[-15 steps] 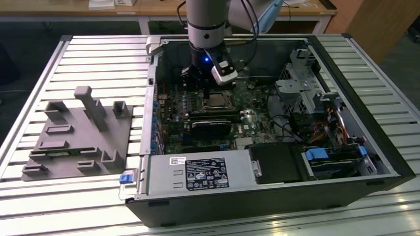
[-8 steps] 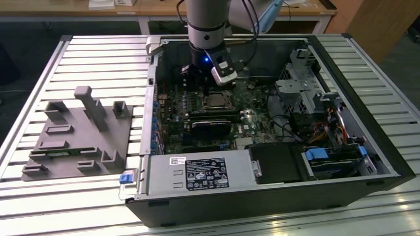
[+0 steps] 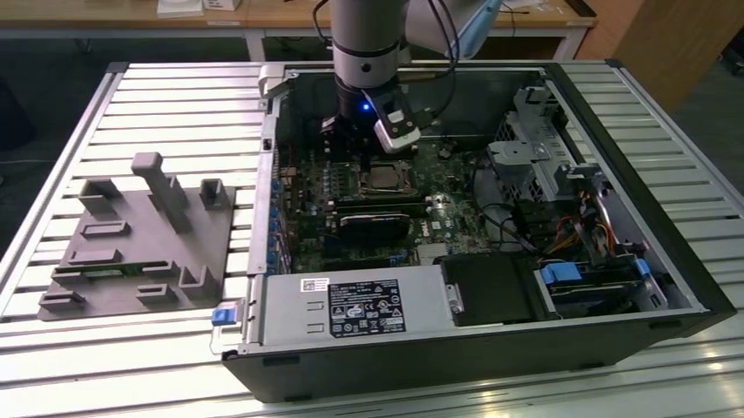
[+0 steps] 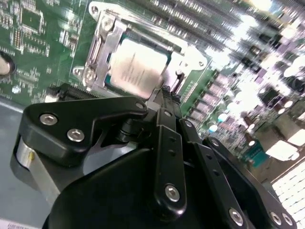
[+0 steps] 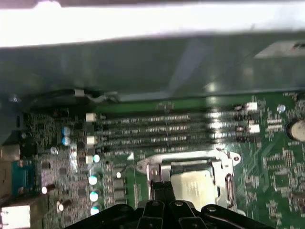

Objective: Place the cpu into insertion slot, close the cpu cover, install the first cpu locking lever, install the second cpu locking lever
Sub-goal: 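Close the cpu cover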

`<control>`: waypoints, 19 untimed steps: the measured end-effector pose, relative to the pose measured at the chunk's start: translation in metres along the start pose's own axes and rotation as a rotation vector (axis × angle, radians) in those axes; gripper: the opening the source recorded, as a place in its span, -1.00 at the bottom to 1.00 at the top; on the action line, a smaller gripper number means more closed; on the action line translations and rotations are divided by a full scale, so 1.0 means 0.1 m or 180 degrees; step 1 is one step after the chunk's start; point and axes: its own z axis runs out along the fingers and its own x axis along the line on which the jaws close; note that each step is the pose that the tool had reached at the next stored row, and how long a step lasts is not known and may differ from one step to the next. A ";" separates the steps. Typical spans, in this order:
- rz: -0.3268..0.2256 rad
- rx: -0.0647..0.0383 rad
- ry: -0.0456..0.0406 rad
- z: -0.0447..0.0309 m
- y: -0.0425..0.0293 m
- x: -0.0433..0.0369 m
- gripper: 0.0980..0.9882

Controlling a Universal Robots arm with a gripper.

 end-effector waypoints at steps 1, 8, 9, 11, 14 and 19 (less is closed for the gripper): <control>-0.0001 0.0011 -0.0001 0.000 0.000 0.000 -0.98; 0.0000 0.0006 0.0000 -0.016 0.001 -0.001 -0.98; 0.0000 0.0006 -0.0001 -0.016 0.002 -0.001 -0.98; -0.0001 0.0012 -0.0001 -0.016 -0.001 -0.001 -0.98; -0.0002 0.0026 -0.0002 -0.017 -0.032 -0.004 -0.98; -0.0001 0.0027 -0.0002 -0.022 -0.041 -0.004 -0.98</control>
